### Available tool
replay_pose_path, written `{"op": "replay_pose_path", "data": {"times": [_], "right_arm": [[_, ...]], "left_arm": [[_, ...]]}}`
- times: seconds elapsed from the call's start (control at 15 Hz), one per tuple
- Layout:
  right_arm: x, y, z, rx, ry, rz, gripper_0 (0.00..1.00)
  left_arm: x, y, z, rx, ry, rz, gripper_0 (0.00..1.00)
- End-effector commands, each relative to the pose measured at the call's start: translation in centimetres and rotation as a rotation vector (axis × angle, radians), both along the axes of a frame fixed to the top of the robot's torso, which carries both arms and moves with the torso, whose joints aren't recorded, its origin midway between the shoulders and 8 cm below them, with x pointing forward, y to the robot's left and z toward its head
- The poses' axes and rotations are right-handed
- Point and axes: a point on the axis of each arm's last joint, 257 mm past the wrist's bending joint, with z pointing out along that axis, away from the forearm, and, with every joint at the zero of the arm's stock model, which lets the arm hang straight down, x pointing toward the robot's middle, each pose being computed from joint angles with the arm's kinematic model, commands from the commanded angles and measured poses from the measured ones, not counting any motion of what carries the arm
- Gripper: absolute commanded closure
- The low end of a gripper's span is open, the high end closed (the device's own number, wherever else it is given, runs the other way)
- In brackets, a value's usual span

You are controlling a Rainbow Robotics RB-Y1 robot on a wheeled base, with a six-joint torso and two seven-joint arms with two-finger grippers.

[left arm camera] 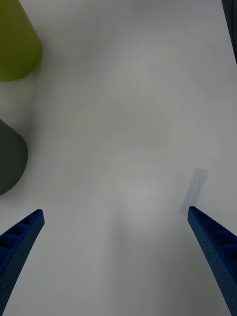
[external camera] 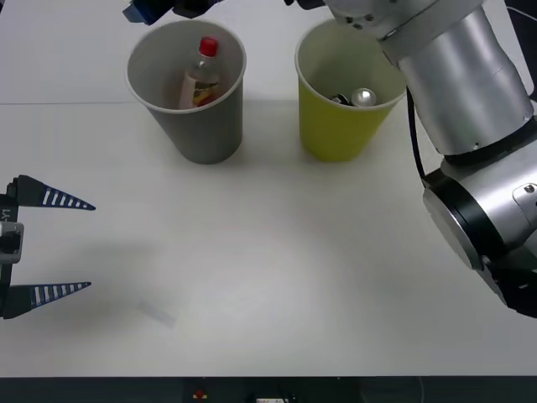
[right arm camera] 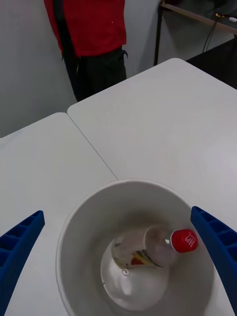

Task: Put the can into the green bin and the plastic bottle into the gray bin

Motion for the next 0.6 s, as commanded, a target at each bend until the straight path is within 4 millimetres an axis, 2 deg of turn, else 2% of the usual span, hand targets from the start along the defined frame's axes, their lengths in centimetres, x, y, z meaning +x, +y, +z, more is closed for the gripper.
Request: {"op": "replay_pose_path", "data": {"times": [0.07, 0.33, 0.6], "right_arm": [[-3.0, -2.2, 0.1, 0.0, -0.038, 0.029, 0.0], [-6.9, -5.5, -2.2, 0.014, -0.075, 0.061, 0.0], [-9.0, -8.4, -4.9, -0.002, -0.101, 0.064, 0.0]], "left_arm": [[0.0, 0.0, 0.0, 0.0, 0.0, 0.0, 0.0], [0.0, 0.0, 0.0, 0.0, 0.0, 0.0, 0.0], [0.0, 0.0, 0.0, 0.0, 0.0, 0.0, 0.0]]}}
